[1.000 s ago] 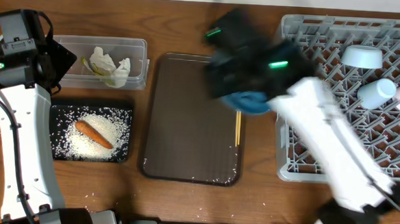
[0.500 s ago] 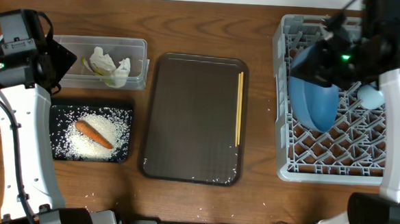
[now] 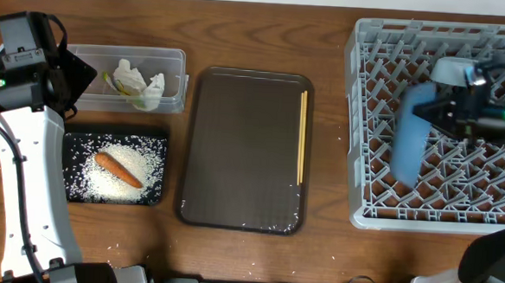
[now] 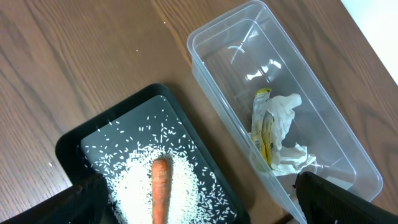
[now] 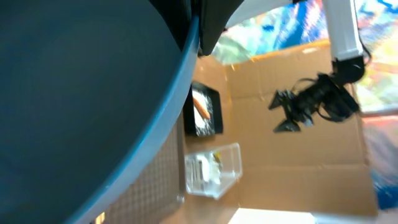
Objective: Sort waste into correct bins and load items into the dishwasher rack
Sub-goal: 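Lower the blue plate into the rack's right side and release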
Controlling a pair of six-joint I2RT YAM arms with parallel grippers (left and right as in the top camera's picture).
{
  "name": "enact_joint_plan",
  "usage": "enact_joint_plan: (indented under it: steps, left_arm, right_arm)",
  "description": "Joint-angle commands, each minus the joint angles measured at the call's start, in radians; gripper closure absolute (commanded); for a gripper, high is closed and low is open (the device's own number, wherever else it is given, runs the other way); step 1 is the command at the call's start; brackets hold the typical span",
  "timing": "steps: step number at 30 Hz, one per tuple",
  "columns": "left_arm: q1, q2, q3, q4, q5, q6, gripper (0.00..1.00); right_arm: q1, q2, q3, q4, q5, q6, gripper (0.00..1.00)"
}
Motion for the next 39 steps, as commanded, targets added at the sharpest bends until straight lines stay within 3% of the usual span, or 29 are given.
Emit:
enact_joint_plan:
  steps: [1, 9, 20, 28, 35, 39]
  left_arm:
    - [0.004, 0.005, 0.007, -0.002, -0.006, -0.001, 0.02]
    - [0.004, 0.005, 0.007, -0.002, -0.006, -0.001, 0.02]
    - [0.004, 0.005, 0.007, -0.002, -0.006, -0.001, 0.02]
    - [0.004, 0.005, 0.007, -0.002, -0.006, -0.001, 0.02]
    - [0.004, 0.005, 0.007, -0.002, -0.006, -0.001, 0.02]
    - [0.004, 0.005, 0.007, -0.002, -0.006, -0.001, 0.02]
  right_arm:
    - [-0.091, -0.025, -0.037, -0.004, -0.088, -0.124, 0.99]
    - [-0.221, -0.025, -0.188, -0.003, -0.216, -0.292, 0.99]
    - [-0.217, -0.025, -0.249, 0.059, -0.391, -0.317, 0.99]
    - [-0.218, -0.025, -0.249, 0.132, -0.312, -0.313, 0.99]
    - [-0.222, -0.025, -0.248, 0.177, -0.204, -0.219, 0.99]
    - [-0.232, -0.031, -0.203, 0.165, -0.105, -0.214, 0.94]
